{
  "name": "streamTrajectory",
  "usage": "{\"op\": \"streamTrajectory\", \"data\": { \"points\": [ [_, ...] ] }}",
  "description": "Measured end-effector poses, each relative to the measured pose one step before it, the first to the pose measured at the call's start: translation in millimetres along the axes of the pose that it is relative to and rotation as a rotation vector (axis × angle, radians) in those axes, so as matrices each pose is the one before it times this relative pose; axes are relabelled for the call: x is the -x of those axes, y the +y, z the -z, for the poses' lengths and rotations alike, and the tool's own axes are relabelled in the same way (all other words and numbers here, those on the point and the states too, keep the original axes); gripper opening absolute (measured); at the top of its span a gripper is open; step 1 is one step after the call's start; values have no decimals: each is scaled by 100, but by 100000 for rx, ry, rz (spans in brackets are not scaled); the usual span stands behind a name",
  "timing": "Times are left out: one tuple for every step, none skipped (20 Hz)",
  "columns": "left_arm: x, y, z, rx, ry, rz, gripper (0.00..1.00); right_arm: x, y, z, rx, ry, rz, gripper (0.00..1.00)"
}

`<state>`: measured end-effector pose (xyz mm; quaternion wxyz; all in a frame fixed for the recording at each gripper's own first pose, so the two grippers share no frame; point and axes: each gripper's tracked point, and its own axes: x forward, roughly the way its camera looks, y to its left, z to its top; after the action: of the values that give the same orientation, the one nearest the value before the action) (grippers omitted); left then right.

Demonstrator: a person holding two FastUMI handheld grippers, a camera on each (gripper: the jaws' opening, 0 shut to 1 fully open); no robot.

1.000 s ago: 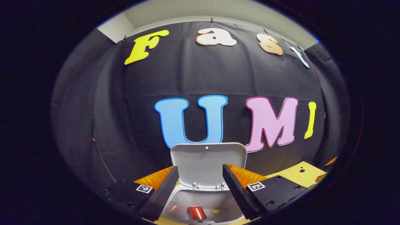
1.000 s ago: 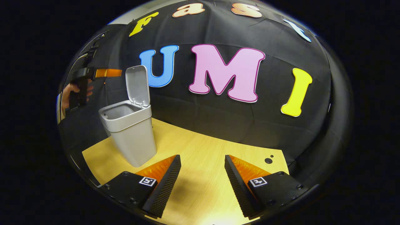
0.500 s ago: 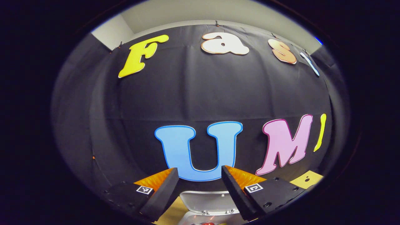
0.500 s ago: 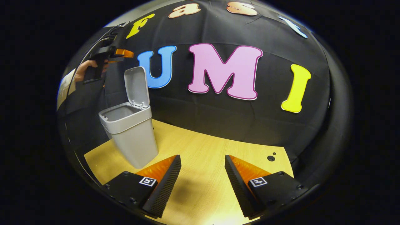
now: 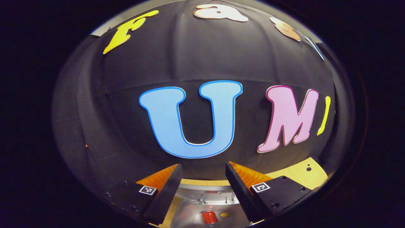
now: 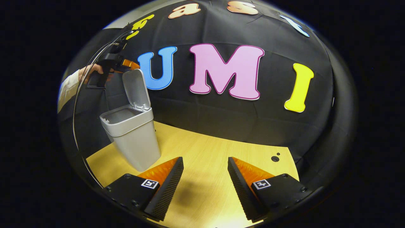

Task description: Press the lid of the desktop garbage bin to open it, pick up the crumpled paper on the desktop and throw it into the bin, then pick up the pop can on the desktop and drop it into the bin, and finally close the garbage bin lid.

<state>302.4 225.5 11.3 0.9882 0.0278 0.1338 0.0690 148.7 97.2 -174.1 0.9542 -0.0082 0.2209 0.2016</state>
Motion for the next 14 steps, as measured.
{"op": "streamTrajectory", "data": {
  "points": [
    [476, -106, 686, -1632, 1830, 970, 94, -49, -82, -106, -74, -24, 61, 92],
    [537, 105, 1399, -1316, 4596, -268, 92, -173, 21, -94, -374, -153, -66, 92],
    [320, 145, 2044, -296, 3684, -677, 93, -144, 126, -93, -700, 7, -389, 92],
    [854, -99, 1270, 2599, 1440, 1632, 93, -142, 165, -180, -567, -209, -338, 92],
    [112, -173, 798, 2820, -555, 735, 94, -93, 158, -155, -221, -283, -152, 92],
    [628, 146, 1096, 763, 760, 81, 92, -148, 189, -41, 71, -159, -298, 92],
    [779, 36, 548, -975, 98, 46, 92, -156, 177, -44, 241, -6, -262, 92],
    [49, -374, 1432, -1899, -179, -127, 92, -102, 234, 45, 363, 127, -358, 92],
    [548, -146, 1174, -2529, 399, 216, 93, -36, 245, -29, 308, 195, -418, 92],
    [879, -7, 656, -1743, 1104, 1373, 94, -75, 284, 22, 318, 24, -402, 92],
    [471, -673, 1301, 783, 1575, 2633, 94, -69, 228, 31, 396, 32, -415, 92],
    [349, -368, 1388, 1438, 1962, 1268, 93, -79, 106, 47, 590, 200, -302, 92],
    [201, 57, 1153, 258, 1778, 95, 94, -13, 75, 53, 416, 249, 153, 92],
    [56, 106, 892, 291, 1566, -37, 97, -49, 22, 96, -32, 239, -70, 92]
  ]
}}
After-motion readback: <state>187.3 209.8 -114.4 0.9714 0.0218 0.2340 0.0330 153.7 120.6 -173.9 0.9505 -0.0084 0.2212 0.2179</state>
